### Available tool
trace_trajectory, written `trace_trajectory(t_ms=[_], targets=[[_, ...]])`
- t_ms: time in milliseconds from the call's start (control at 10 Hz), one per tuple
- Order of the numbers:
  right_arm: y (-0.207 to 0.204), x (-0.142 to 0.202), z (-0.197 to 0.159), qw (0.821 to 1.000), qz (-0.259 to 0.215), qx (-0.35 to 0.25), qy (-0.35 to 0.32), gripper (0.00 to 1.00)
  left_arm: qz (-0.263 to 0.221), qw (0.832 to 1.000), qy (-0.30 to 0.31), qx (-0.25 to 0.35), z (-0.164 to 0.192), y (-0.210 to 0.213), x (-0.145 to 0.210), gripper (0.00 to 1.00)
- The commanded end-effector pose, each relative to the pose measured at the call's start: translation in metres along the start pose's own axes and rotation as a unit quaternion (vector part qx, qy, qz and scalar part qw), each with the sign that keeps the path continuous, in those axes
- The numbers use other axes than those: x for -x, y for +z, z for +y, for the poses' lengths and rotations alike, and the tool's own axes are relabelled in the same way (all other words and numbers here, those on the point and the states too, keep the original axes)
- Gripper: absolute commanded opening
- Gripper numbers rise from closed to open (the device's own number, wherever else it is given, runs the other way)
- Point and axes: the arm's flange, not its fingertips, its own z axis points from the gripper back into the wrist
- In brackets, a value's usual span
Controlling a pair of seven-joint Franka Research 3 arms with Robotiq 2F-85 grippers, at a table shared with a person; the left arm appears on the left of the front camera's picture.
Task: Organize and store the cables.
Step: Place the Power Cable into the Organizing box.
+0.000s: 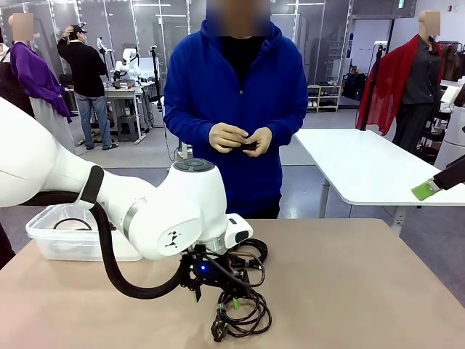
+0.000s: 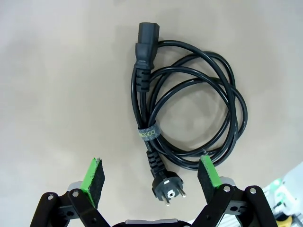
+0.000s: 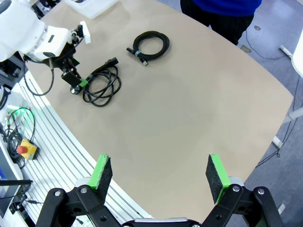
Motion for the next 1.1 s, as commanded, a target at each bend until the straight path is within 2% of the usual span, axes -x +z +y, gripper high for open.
trace_trajectory(t_ms=[0, 400, 700, 1000], targets=[[0.001, -0.002, 0.000, 1.000, 0.002, -0.001, -0.007, 1.00, -0.034, 0.999, 0.031, -0.017, -0.010, -0.014, 0.002, 1.00], [0.001, -0.002, 0.000, 1.000, 0.002, -0.001, -0.007, 1.00, -0.023, 0.993, 0.109, -0.037, -0.022, -0.023, 0.009, 1.00], [0.001, -0.002, 0.000, 1.000, 0.002, -0.001, -0.007, 1.00, 0.008, 0.992, 0.119, -0.028, -0.022, -0.026, 0.008, 1.00], [0.001, -0.002, 0.000, 1.000, 0.002, -0.001, -0.007, 1.00, 0.007, 0.992, 0.120, -0.025, -0.015, -0.029, 0.005, 1.00]])
